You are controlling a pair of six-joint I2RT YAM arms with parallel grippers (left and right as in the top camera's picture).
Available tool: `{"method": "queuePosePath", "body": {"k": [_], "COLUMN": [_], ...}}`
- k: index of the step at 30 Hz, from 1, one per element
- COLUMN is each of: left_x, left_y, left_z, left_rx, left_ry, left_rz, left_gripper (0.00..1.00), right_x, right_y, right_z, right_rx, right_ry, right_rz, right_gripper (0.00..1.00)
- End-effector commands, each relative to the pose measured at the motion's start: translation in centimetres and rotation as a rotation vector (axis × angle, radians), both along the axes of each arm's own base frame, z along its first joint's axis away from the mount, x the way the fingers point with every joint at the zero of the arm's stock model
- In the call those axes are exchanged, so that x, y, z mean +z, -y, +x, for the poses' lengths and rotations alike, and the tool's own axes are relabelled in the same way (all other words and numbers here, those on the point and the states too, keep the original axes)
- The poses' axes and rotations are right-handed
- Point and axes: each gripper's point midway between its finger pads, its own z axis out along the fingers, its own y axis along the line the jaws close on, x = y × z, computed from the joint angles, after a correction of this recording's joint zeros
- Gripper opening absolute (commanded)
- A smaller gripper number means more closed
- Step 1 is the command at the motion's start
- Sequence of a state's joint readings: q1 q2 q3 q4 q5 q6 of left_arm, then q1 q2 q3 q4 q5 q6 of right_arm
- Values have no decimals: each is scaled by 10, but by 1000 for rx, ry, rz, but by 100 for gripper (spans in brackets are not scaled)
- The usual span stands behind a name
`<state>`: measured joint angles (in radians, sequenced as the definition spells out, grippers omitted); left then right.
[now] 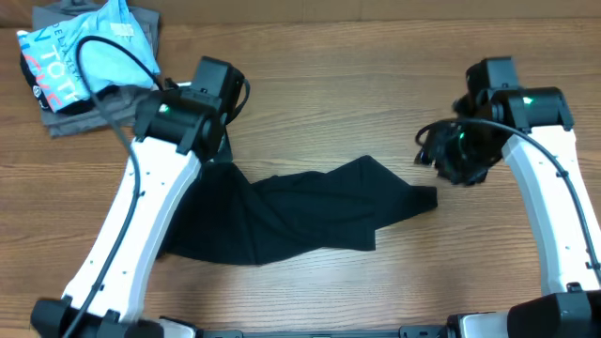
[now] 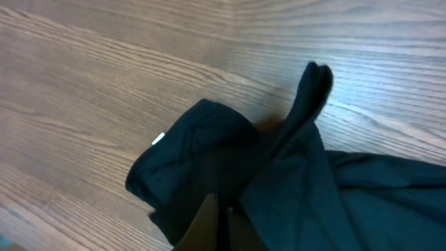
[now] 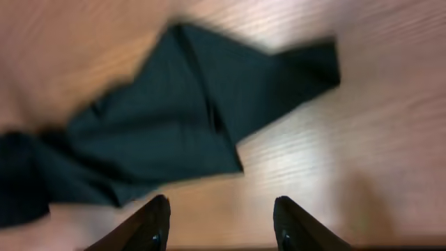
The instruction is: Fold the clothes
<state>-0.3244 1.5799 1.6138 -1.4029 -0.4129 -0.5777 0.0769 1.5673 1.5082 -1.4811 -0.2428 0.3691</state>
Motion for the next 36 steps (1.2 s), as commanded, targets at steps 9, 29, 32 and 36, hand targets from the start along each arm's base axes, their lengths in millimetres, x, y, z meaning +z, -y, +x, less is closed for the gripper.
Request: {"method": "queuePosePath", "body": {"k": [9,29,32,36], "left_x": [-2,-5,-5,-5], "left_y": [-10,-8,-7,-7], "left_z": [-8,-13,-12,-12], "left_rx": [45,40,40,40], "left_ry": [-33,-59,-56,-56], "left_rz": [30,13,11,11], "left_gripper": [4,4,4,4], "right_x": [-87,-166,-168,-169], "right_y": [-64,-76,-77,-79], "right_z": [-73,-91,-89,-85], "right_rx": [226,189,186,187], "right_ry": [-208,-158,-146,-130], "right_rz": [61,14,18,22], "right_gripper": [52,67,68,68]}}
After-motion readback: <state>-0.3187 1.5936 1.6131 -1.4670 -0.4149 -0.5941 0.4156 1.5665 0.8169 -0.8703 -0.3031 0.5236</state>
